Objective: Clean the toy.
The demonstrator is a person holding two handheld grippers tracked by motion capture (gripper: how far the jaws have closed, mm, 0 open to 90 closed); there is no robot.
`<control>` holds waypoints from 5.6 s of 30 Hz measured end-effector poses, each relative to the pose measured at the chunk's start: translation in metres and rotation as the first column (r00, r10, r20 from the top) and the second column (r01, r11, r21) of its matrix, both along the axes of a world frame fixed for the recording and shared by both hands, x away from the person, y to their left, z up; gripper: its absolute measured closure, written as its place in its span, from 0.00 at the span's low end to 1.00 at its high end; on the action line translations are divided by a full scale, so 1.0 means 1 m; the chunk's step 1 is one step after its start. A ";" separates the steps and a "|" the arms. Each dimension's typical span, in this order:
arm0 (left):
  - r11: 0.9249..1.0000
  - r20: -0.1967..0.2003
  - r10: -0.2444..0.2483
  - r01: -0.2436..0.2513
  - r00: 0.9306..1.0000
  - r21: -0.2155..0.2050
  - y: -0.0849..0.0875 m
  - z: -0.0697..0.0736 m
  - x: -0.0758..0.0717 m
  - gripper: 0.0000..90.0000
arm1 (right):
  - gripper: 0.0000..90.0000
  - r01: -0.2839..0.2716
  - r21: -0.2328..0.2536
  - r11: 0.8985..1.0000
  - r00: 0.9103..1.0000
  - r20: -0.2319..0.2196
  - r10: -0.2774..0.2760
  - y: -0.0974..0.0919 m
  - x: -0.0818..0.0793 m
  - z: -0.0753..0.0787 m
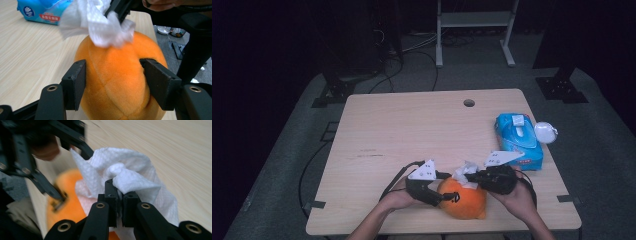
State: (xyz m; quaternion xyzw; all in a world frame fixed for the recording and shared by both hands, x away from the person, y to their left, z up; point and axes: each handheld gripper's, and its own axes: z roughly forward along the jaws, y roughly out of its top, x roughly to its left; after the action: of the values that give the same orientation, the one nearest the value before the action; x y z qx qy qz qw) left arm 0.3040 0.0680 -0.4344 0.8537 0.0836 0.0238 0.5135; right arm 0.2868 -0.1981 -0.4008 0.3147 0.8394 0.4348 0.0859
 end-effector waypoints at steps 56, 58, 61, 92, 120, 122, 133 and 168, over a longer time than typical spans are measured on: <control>0.998 -0.099 0.067 -0.068 0.993 -0.010 0.026 -0.013 0.020 0.33 | 0.93 -0.095 0.036 0.995 0.994 0.057 0.093 -0.007 -0.013 -0.007; 0.997 -0.095 0.073 -0.074 0.993 -0.003 0.024 -0.012 0.019 0.34 | 0.93 -0.054 -0.002 0.999 0.997 0.056 0.054 -0.011 -0.009 -0.009; 0.998 -0.092 0.070 -0.071 0.993 -0.001 0.025 -0.013 0.019 0.34 | 0.93 -0.034 0.028 0.999 0.998 0.055 0.032 -0.017 -0.009 -0.007; 0.997 -0.155 0.075 -0.078 0.985 -0.011 0.024 -0.015 0.020 0.31 | 0.93 -0.102 0.030 0.994 0.994 0.030 0.101 -0.003 -0.010 -0.012; 0.988 -0.051 0.108 -0.113 0.993 -0.105 0.015 -0.005 0.019 0.36 | 0.93 0.033 0.066 0.997 0.999 0.038 -0.036 -0.009 0.000 -0.014; 0.985 -0.096 0.120 -0.131 0.988 -0.114 0.017 -0.002 0.022 0.25 | 0.93 -0.005 0.035 0.999 1.000 0.028 0.004 -0.003 -0.003 -0.015; 0.992 -0.087 0.106 -0.111 0.991 -0.062 0.013 -0.008 0.014 0.31 | 0.93 -0.048 0.069 0.996 0.993 0.113 0.040 0.008 -0.020 0.000; 0.998 -0.056 0.057 -0.055 0.997 0.033 0.011 0.006 0.006 0.19 | 0.93 -0.036 0.029 0.999 0.999 0.037 0.035 -0.012 -0.007 -0.011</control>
State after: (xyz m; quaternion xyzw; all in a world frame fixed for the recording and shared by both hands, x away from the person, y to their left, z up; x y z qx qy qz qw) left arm 0.3096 0.0794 -0.4289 0.8593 0.1217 0.0153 0.4965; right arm 0.2803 -0.2104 -0.4115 0.2930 0.8367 0.4542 0.0886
